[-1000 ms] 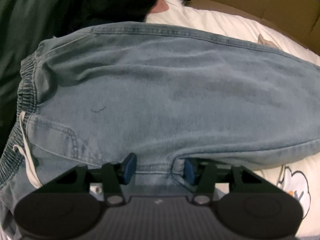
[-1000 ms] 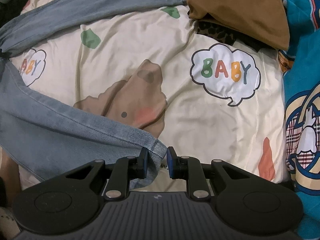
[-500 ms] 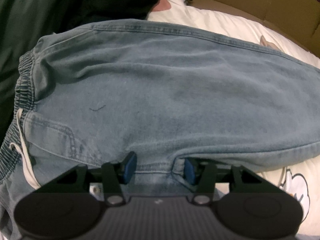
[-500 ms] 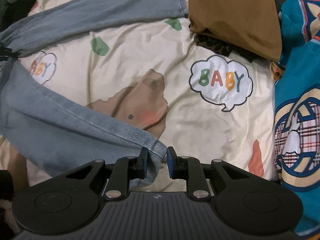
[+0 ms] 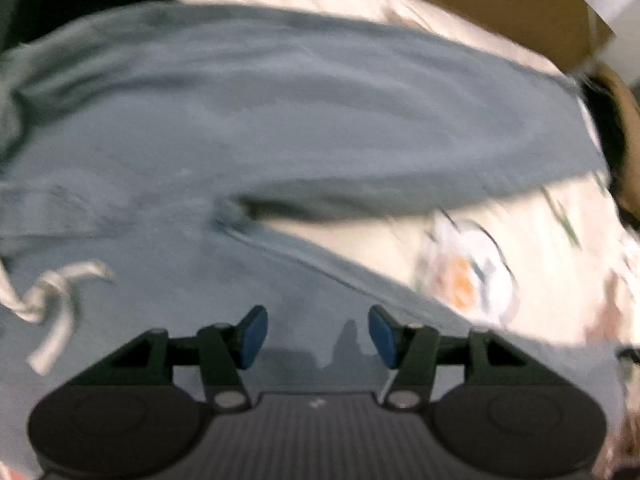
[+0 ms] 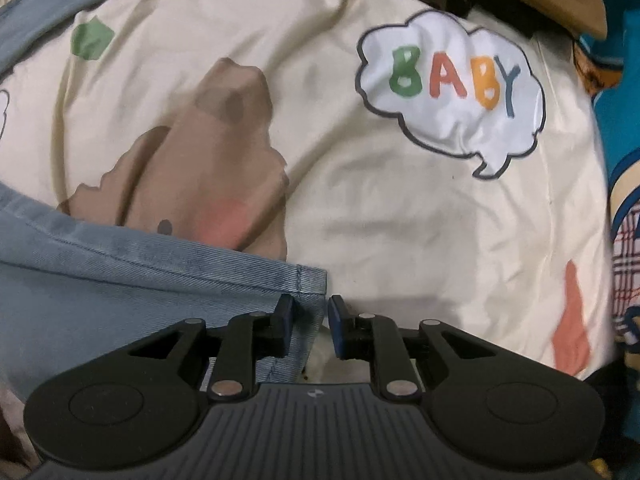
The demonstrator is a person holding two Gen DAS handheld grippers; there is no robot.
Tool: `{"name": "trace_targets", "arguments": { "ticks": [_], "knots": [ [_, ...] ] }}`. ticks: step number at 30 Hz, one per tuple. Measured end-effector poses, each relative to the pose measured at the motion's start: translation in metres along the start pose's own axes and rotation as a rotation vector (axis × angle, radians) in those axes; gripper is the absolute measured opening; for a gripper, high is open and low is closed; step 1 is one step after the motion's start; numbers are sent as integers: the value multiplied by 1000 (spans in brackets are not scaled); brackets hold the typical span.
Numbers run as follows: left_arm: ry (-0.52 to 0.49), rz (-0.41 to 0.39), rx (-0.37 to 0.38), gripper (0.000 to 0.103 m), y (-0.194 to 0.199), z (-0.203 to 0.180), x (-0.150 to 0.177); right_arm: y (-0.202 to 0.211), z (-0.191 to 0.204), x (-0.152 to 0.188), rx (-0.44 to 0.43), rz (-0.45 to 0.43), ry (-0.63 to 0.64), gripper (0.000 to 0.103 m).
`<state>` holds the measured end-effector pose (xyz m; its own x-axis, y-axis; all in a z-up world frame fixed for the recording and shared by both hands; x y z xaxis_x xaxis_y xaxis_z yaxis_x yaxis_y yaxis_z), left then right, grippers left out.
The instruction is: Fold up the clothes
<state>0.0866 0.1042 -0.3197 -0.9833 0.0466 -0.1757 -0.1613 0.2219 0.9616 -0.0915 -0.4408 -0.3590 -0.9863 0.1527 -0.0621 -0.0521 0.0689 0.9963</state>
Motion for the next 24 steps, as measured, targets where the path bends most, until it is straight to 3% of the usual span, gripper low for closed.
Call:
{"name": "trace_targets", "arguments": {
  "ticks": [3,7,15,24],
  "knots": [
    [-64,48,18,59,-17,-20,12,6,1,2,-3,-6,10,24],
    [-56,82,14,58,-43,-28,15,17,-1,3,-30,-18,-20,24],
    [-50,11,-56,58,-65,-33,-7,10,1,5,-28,8,-32,25],
    [-45,47,-47,66,-69,-38,-13,-6,6,5,-52,77,-20,31]
  ]
}}
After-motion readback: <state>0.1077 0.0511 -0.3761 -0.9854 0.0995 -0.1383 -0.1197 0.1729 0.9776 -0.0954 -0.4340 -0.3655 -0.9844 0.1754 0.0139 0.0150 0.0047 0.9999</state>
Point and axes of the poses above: each gripper's, at about its wrist camera, not at the fingertips, and y roughly against the way its jaws point, z to its left, x to its underside, the point moved 10 cm from there along -y, roughly the way its jaws point, and after that the axes turned 4 degrees about y, right-handed, at the moved point
